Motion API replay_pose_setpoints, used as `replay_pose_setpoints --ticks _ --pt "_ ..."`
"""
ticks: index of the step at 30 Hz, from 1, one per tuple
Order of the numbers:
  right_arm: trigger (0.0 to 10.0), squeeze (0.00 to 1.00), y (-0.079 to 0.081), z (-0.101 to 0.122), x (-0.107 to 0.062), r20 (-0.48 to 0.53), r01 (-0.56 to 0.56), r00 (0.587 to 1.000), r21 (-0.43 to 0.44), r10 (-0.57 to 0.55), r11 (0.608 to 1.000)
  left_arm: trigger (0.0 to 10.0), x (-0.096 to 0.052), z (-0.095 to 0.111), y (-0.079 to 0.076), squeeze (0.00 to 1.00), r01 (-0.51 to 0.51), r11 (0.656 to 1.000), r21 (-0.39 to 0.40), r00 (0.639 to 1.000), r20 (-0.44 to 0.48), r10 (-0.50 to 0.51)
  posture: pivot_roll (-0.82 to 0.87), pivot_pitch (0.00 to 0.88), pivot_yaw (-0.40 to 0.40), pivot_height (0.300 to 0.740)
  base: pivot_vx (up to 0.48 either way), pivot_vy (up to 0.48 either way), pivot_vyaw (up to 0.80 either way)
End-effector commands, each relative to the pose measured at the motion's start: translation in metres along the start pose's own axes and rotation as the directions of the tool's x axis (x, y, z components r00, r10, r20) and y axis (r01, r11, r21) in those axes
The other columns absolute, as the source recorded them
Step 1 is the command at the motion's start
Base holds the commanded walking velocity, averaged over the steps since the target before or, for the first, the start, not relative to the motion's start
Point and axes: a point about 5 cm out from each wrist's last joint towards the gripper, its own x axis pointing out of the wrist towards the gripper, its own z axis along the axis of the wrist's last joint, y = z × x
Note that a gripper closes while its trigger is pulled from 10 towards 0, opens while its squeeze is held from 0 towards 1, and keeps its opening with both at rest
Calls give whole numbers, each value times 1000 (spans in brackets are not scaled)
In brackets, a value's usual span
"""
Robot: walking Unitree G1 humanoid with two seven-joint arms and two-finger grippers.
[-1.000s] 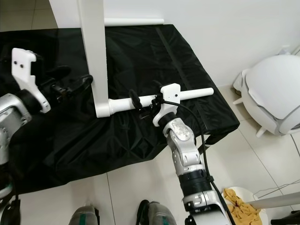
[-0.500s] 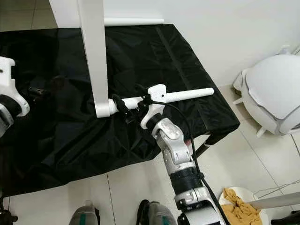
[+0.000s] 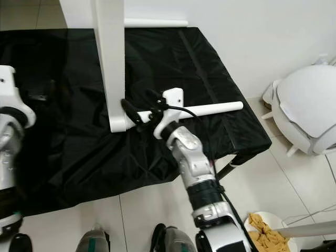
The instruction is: Building children table
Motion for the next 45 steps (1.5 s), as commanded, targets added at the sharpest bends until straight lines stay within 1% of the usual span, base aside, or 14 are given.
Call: replay_pose_setpoints --ticks 1,7,8,9,11,12,16,18,23,24,25,31,38,45 --pt "10000 0 -17 4 -15 24 84 996 -13 -83 996 10000 2 -5 4 0 -128 990 56 992 4 128 152 111 -85 740 0 0 0" --pt "10000 0 -38 9 -32 50 199 979 -50 -197 979 10000 9 -9 6 0 -148 984 96 989 -2 149 137 107 -71 740 0 0 0" --pt "10000 0 -54 10 -42 65 310 950 -96 -305 946 10000 13 -9 7 0 -165 983 84 986 10 165 122 99 -57 740 0 0 0" --pt "10000 0 -54 10 -42 65 310 950 -96 -305 946 10000 13 -9 7 0 -165 983 84 986 10 165 122 99 -57 740 0 0 0" --pt "10000 0 -70 12 -50 87 441 897 -133 -433 888 10000 15 -10 5 0 -144 987 76 990 20 143 111 94 -46 740 0 0 0" --pt "10000 0 -70 12 -50 87 441 897 -133 -433 888 10000 15 -10 5 0 -144 987 76 990 20 143 111 94 -46 740 0 0 0" --pt "10000 0 -80 18 -57 124 545 838 -148 -532 825 10000 17 -12 0 0 -119 992 38 992 45 117 106 88 -38 740 0 0 0" --pt "10000 0 -80 18 -57 124 545 838 -148 -532 825 10000 17 -12 0 0 -119 992 38 992 45 117 106 88 -38 740 0 0 0" --pt "10000 0 -95 27 -67 181 663 748 -184 -638 725 10000 20 -17 9 0 -160 986 45 986 43 159 107 79 -34 740 0 0 0" --pt "10000 0 -95 27 -67 181 663 748 -184 -638 725 10000 20 -17 9 0 -160 986 45 986 43 159 107 79 -34 740 0 0 0" --pt "10000 0 -97 28 -69 194 680 733 -191 -652 708 10000 19 -17 12 0 -169 985 43 985 46 167 105 75 -35 740 0 0 0" --pt "10000 0 -96 30 -72 216 703 711 -197 -669 684 10000 18 -22 21 0 -202 979 27 979 41 201 103 71 -36 740 0 0 0" --pt "10000 0 -82 25 -68 211 676 736 -218 -643 704 10000 19 -24 19 0 -200 980 4 979 41 199 92 74 -38 740 0 0 0" --pt "10000 0 -83 24 -68 215 682 732 -225 -647 696 10000 20 -26 18 0 -200 980 6 979 41 200 92 75 -37 740 0 138 0"
